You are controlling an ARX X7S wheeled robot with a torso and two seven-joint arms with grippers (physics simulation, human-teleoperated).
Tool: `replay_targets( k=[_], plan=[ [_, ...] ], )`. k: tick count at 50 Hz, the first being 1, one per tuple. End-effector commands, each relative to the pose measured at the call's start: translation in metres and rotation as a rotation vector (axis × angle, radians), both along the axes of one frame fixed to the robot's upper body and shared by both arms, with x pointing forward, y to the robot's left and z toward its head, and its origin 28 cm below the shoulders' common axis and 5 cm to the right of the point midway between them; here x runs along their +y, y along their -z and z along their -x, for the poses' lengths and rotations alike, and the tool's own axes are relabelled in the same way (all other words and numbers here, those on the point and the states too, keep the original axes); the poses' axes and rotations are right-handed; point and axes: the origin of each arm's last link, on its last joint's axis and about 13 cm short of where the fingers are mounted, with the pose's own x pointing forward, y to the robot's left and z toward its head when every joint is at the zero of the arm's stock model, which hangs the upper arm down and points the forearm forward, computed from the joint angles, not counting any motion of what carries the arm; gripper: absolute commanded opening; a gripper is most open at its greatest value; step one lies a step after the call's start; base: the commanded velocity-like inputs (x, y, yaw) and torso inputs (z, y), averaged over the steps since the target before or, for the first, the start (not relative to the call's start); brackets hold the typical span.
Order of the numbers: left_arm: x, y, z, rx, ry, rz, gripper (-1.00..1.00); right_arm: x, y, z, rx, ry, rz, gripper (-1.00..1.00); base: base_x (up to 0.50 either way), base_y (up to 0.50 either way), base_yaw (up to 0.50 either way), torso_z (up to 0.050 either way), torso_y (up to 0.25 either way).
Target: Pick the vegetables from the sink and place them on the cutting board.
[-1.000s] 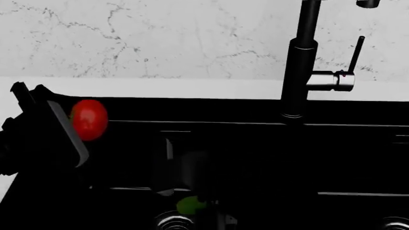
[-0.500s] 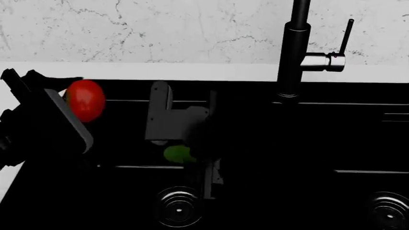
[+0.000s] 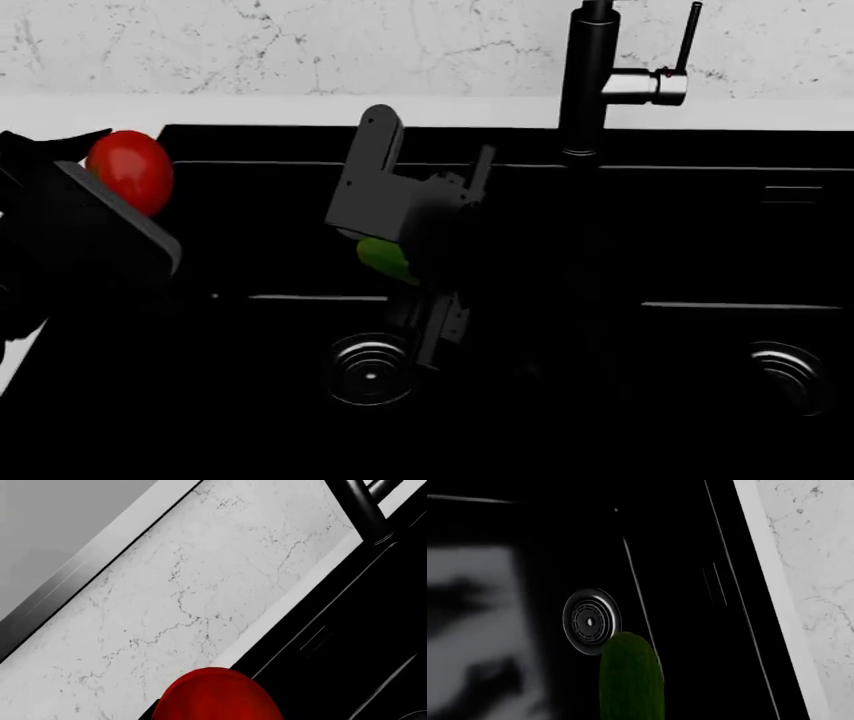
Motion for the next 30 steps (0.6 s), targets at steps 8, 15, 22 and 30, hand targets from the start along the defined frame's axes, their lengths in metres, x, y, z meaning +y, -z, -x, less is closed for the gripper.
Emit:
replay_targets(
  k=[8,15,22,30],
  plan=[
    [-0.019,-0.020,0.006,-0.065,0.007,0.050,-1.00,0.007,-0.019,0.012,-0.142,0.179,-0.215,-1.00,-0.28,0.00,0.00,0.000,0.000],
    [-0.023,-0.018,0.008,-0.097,-0.028,0.045,-1.00,0.000,-0.028,0.018,-0.213,0.305,-0.282,-1.00,0.00,-0.07,0.00,0.000,0.000],
    [-0.025,-0.021,0.002,-0.115,-0.077,0.112,-1.00,-0.007,-0.028,0.025,-0.225,0.338,-0.285,-1.00,0.00,-0.50,0.00,0.000,0.000],
    [-0.030,-0.038,-0.001,-0.140,-0.084,0.180,-1.00,-0.028,-0.042,0.042,-0.310,0.412,-0.343,-1.00,0.00,-0.50,0.00,0.000,0.000]
  ],
)
